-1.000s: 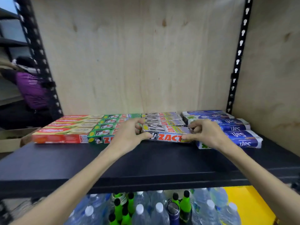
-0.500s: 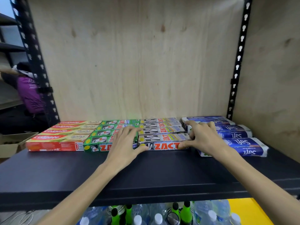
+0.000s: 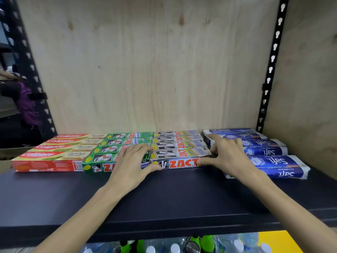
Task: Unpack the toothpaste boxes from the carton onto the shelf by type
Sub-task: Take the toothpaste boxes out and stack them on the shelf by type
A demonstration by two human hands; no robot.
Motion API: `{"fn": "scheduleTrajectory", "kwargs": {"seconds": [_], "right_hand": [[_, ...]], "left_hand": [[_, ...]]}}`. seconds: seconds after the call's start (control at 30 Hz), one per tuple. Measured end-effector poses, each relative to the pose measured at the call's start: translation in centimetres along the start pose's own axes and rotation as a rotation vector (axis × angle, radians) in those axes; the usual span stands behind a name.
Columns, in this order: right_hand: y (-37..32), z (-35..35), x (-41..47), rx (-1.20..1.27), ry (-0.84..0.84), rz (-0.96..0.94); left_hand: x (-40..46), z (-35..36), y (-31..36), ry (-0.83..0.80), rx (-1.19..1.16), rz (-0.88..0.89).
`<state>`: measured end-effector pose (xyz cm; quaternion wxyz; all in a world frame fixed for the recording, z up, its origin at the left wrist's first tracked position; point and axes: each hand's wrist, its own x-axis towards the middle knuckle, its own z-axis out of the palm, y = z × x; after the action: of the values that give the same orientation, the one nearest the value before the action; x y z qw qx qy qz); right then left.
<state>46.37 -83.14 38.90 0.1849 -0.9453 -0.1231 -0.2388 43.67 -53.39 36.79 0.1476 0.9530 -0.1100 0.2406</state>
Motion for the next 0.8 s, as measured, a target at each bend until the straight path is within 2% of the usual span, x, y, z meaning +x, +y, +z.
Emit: {"fn": "scheduleTrajectory", "kwargs": {"seconds": [0.3,0.43,0.6,0.8], "right_hand": [[4.0,-1.9,-0.1,0.061,0.073,0.091],[6.7,-3.6,1.1,0.055,0.090,0.161],[11.5,-5.0,4.5,-0.001,-0.010,0.252],[15.8,-4.2,9.0,0.006,-0.201,0.327]], "left_hand": [[-0.2,-0.3,2.5,0.009,0.065,0.064],[1.3,0.3,5.1,0.021,-0.011,0.091],[6.9,3.1,9.3,-0.020,-0.147,0.086],[15.1,7.1,13.7,-0.154,-0.155,0.046]]}}
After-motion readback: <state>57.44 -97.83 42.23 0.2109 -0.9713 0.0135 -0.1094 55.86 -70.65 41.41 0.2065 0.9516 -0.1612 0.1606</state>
